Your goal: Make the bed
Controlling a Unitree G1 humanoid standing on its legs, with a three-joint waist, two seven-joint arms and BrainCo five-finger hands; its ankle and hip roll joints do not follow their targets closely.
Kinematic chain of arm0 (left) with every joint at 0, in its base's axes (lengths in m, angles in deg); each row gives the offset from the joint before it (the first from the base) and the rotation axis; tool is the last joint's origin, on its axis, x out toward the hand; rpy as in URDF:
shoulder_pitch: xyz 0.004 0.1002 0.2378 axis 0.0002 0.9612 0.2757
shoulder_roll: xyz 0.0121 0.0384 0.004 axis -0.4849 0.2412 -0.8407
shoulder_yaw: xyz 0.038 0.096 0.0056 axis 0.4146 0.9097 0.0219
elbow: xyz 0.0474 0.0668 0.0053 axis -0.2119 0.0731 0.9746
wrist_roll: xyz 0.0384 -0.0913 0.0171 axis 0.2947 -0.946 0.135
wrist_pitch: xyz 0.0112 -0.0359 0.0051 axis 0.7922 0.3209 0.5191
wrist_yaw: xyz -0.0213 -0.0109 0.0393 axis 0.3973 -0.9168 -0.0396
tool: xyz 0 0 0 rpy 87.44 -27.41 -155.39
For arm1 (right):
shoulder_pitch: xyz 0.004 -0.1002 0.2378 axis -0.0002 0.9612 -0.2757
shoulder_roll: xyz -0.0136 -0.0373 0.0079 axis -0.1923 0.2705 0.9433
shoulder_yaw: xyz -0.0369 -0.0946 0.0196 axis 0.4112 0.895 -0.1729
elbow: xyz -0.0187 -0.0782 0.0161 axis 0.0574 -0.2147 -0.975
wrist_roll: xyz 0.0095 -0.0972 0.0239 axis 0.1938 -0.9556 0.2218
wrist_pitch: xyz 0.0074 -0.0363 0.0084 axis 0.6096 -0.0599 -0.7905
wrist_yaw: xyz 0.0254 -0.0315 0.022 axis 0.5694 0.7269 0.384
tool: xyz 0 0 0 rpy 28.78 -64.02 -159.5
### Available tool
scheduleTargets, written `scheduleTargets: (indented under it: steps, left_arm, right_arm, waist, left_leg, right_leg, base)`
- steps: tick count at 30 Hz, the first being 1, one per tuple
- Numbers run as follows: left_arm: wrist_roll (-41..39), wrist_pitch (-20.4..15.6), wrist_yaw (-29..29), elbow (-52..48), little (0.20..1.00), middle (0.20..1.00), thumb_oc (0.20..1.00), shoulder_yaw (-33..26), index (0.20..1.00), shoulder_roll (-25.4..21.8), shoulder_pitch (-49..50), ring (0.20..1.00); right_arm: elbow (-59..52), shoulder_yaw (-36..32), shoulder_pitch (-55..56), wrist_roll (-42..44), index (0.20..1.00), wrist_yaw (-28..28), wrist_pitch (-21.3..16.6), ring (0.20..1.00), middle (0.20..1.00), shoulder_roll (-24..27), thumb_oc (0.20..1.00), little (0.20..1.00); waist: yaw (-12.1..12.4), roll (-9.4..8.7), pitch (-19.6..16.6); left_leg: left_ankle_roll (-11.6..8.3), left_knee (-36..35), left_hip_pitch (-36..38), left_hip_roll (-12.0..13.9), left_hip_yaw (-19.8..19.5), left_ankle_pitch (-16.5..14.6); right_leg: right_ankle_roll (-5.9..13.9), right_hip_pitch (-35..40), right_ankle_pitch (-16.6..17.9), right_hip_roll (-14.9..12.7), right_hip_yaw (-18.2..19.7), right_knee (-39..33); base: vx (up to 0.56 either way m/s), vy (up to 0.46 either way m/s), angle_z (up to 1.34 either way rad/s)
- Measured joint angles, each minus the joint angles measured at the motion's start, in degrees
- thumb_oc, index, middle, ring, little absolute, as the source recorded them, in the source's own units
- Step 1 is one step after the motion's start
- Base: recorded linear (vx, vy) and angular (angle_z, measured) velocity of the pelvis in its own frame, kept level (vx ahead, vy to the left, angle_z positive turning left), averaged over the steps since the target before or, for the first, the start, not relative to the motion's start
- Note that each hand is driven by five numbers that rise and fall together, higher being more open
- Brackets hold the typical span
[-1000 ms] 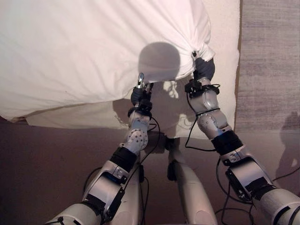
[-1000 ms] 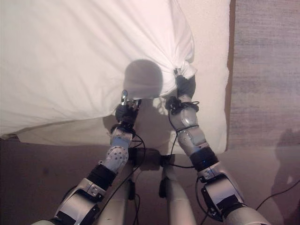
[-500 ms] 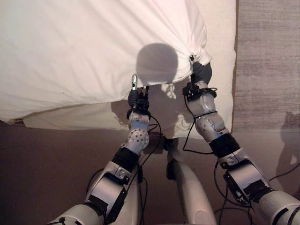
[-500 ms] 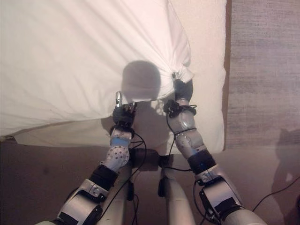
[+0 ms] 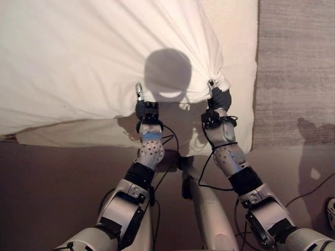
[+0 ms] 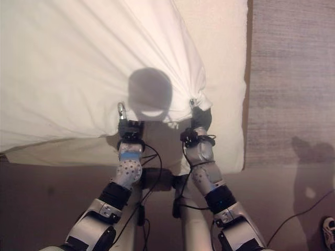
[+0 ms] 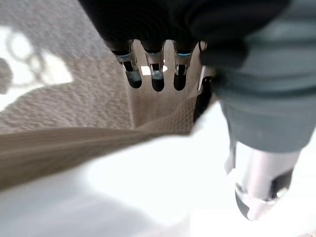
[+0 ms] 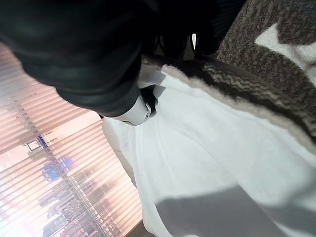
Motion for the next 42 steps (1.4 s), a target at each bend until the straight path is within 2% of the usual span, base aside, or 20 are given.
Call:
scheduleTargets:
  steps: [6,7,8,9,20,24,25,26,27,31,33,35,38,42]
  left_arm:
    - [0.6,-0.1,-0.5,0.2,1.0,1.0,1.0,-1.3,1.0,-1.9,-1.8,1.0]
    - [0.6,-0.1,-0.6,0.4,0.558,0.558,0.558,-2.0,0.558,-2.2,-2.1,0.558]
    - [0.7,-0.1,-0.6,1.3,0.247,0.247,0.247,-2.5,0.247,-2.7,-2.4,0.247]
    - [0.7,0.0,-0.6,1.8,0.2,0.2,0.2,-2.6,0.2,-3.1,-2.5,0.2]
    - [7.4,0.9,-0.4,2.5,0.2,0.2,0.2,-4.8,0.2,-5.0,1.3,0.2]
    - [9.7,0.9,0.0,2.5,0.2,0.2,0.2,-6.0,0.2,-4.4,2.4,0.2]
    - [9.7,0.9,0.2,2.5,0.398,0.398,0.398,-6.1,0.398,-4.3,2.5,0.398]
    - [9.7,0.9,0.3,2.5,0.529,0.529,0.529,-6.2,0.529,-4.1,2.7,0.529]
    - [9.7,0.9,0.3,2.3,1.0,1.0,1.0,-6.4,1.0,-3.8,3.0,1.0]
    - [9.6,0.9,0.4,2.4,1.0,1.0,1.0,-7.2,1.0,-3.8,5.0,1.0]
    - [9.4,0.9,0.4,3.9,1.0,1.0,1.0,-9.6,1.0,-4.3,5.1,1.0]
    - [9.1,0.9,0.5,5.3,1.0,1.0,1.0,-11.2,1.0,-5.4,5.0,1.0]
    - [9.1,1.4,0.8,8.0,1.0,1.0,1.0,-11.3,1.0,-8.8,3.9,1.0]
    - [9.3,2.7,1.0,8.8,1.0,1.0,1.0,-11.2,1.0,-10.8,3.1,1.0]
  right_arm:
    - [0.7,0.0,0.4,0.0,0.2,0.3,0.0,0.2,0.2,-0.2,0.2,0.2]
    - [0.9,0.0,0.4,0.0,0.2,0.3,0.0,0.2,0.2,-0.3,0.2,0.2]
    - [1.2,0.0,0.4,0.0,0.2,0.5,0.0,0.2,0.2,-0.3,0.2,0.2]
    - [1.3,0.0,0.4,0.0,0.2,0.7,0.0,0.2,0.2,-0.3,0.2,0.2]
    - [5.6,0.3,0.3,0.6,0.2,3.7,0.0,0.2,0.2,-3.1,0.2,0.2]
    - [8.0,0.3,0.3,0.6,0.2,4.2,0.1,0.2,0.2,-3.7,0.2,0.2]
    - [8.4,0.3,0.4,0.6,0.2,4.2,0.1,0.2,0.2,-3.8,0.2,0.2]
    - [8.7,0.2,0.4,0.7,0.2,4.2,0.1,0.2,0.2,-3.8,0.2,0.2]
    - [9.3,0.1,0.8,0.9,0.2,4.2,0.1,0.2,0.2,-3.9,0.2,0.2]
    - [11.0,-0.1,0.9,2.4,0.2,4.1,0.0,0.2,0.2,-4.6,0.2,0.2]
    - [11.1,-0.1,0.9,2.5,0.2,4.1,0.0,0.2,0.2,-4.7,0.2,0.2]
    - [11.1,-0.1,0.9,2.9,0.2,4.1,0.0,0.2,0.2,-4.7,0.2,0.2]
    - [11.1,0.0,1.0,3.4,0.2,4.2,0.0,0.2,0.2,-4.7,0.2,0.2]
    - [11.0,0.0,2.0,3.5,0.2,5.4,0.0,0.2,0.2,-4.7,0.2,0.2]
  waist:
    - [-0.1,0.0,0.0]
    - [-0.1,0.0,0.0]
    - [-0.1,-0.01,0.0]
    - [-0.1,-0.02,0.0]
    - [0.2,-0.46,0.0]
    - [0.7,-0.48,0.0]
    - [0.8,-0.48,0.0]
    - [1.4,-0.49,0.0]
    - [1.9,-0.5,-0.1]
    - [2.1,-0.51,-0.1]
    - [2.2,-0.51,-0.1]
    - [2.2,-0.51,-0.1]
    - [2.6,-0.51,-0.1]
    - [3.0,-0.5,-0.1]
  left_leg:
    - [0.25,0.0,0.0,-0.2,0.1,-0.2]
    - [0.26,0.0,0.0,-0.2,0.1,-0.2]
    - [0.26,-0.1,0.0,-0.2,0.0,-0.2]
    - [0.25,-0.1,0.0,-0.1,0.0,-0.2]
    - [0.08,0.0,1.3,0.1,0.7,-0.3]
    - [-0.01,0.4,3.0,0.0,-0.1,-0.4]
    - [-0.16,0.5,3.1,0.0,-0.3,-0.5]
    - [-0.23,0.5,3.3,0.0,-0.6,-0.5]
    - [-0.54,0.6,3.6,0.2,-0.9,-0.6]
    - [-1.18,1.6,3.8,0.4,-2.4,-1.1]
    - [-1.28,2.0,3.8,0.5,-2.5,-1.2]
    - [-1.43,2.2,3.8,0.7,-2.5,-1.3]
    - [-1.47,2.2,3.9,0.8,-2.5,-1.3]
    - [-1.48,2.2,3.9,0.7,-2.9,-1.3]
  right_leg:
    - [0.15,0.0,-0.2,-0.2,0.8,0.0]
    - [0.17,0.0,-0.2,-0.2,0.8,0.0]
    - [0.19,0.0,-0.2,-0.1,0.8,0.0]
    - [0.19,0.0,-0.2,-0.1,0.8,-0.1]
    - [0.21,1.1,-0.2,0.1,1.0,0.0]
    - [0.62,1.3,-2.6,-0.4,0.5,4.4]
    - [0.55,1.3,-3.1,-0.5,0.3,4.9]
    - [0.5,1.3,-3.4,-0.5,0.1,5.6]
    - [0.21,1.5,-4.0,-0.5,-0.3,6.4]
    - [-0.45,2.1,-5.5,-0.7,-1.8,8.2]
    - [-0.46,2.1,-5.6,-0.6,-2.0,8.4]
    - [-0.45,2.2,-5.6,-0.5,-2.0,8.4]
    - [-0.45,2.2,-5.6,-0.3,-2.0,8.3]
    - [-0.45,2.5,-5.6,-0.5,-2.4,8.3]
  base:
    - [0.0,0.001,-0.01]
    - [0.0,0.0,0.0]
    - [0.0,0.0,0.0]
    - [0.0,0.0,0.0]
    - [-0.01,-0.003,-0.01]
    - [-0.03,-0.065,0.09]
    - [-0.03,-0.043,0.16]
    - [-0.03,-0.061,0.16]
    - [-0.02,-0.056,0.2]
    - [-0.02,-0.035,0.18]
    - [0.0,0.0,0.0]
    - [-0.01,0.017,-0.01]
    - [0.0,0.011,0.0]
    - [0.0,0.017,0.04]
